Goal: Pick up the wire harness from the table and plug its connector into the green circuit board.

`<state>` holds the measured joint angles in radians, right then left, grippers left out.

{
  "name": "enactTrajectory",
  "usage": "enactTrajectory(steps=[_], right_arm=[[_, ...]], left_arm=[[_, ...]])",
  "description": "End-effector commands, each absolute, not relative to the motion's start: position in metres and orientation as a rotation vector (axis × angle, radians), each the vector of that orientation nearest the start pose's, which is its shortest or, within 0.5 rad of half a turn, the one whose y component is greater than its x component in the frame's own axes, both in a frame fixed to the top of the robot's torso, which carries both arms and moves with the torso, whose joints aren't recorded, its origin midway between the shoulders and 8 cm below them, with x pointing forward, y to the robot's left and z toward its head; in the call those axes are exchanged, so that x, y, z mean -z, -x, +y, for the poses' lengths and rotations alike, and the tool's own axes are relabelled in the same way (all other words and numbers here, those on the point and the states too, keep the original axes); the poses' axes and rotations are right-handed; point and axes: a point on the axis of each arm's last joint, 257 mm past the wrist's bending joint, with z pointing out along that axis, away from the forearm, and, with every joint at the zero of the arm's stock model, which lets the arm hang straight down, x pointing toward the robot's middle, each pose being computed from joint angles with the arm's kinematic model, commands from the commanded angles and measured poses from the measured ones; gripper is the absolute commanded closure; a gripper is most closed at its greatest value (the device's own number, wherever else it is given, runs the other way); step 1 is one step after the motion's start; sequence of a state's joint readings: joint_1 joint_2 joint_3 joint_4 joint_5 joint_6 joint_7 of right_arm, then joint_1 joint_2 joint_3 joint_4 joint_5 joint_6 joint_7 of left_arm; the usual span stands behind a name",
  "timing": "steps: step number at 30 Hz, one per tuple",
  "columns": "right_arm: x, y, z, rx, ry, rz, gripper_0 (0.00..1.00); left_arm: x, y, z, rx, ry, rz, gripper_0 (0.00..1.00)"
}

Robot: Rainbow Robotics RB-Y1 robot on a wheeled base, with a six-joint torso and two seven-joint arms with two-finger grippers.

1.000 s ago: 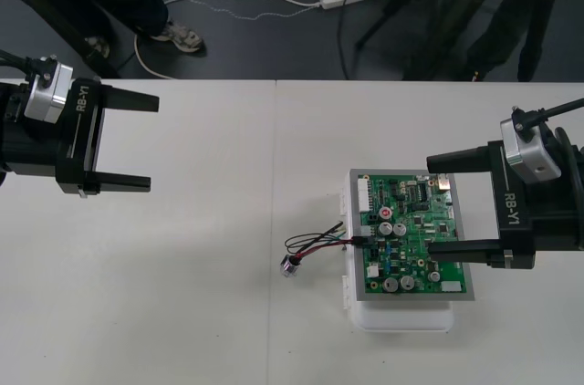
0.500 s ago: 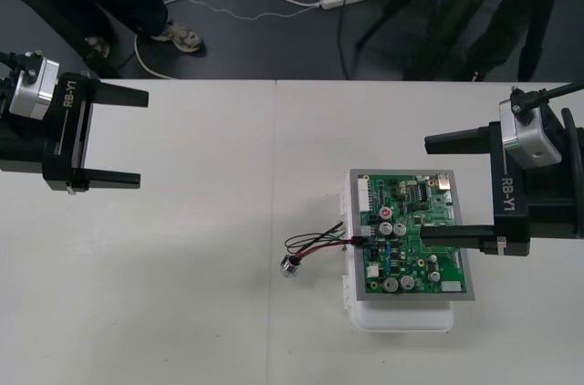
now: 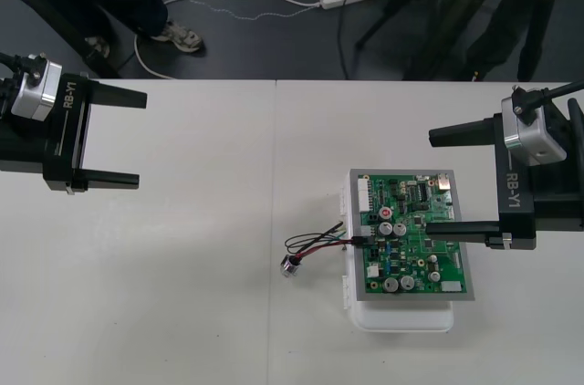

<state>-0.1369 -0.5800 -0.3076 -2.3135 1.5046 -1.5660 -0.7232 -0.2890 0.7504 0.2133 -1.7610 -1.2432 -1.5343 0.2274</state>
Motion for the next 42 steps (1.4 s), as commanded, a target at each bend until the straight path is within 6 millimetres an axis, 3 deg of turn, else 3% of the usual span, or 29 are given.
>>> enactTrajectory(steps=[1, 12, 30, 42], right_arm=[[0.07, -0.314, -0.127, -0.446, 1.596, 1.432, 0.0], [0.081, -0.327, -0.135, -0.358, 1.619, 1.449, 0.0], [0.095, -0.344, -0.151, -0.452, 1.558, 1.507, 0.0], [0.098, -0.355, -0.162, -0.476, 1.587, 1.428, 0.0]], left_arm=[[0.072, -0.37, 0.188, 0.643, -1.552, 1.335, 0.0], [0.072, -0.37, 0.188, 0.643, -1.552, 1.335, 0.0], [0.072, -0.37, 0.188, 0.643, -1.552, 1.335, 0.0], [0.072, -0.37, 0.188, 0.643, -1.552, 1.335, 0.0]])
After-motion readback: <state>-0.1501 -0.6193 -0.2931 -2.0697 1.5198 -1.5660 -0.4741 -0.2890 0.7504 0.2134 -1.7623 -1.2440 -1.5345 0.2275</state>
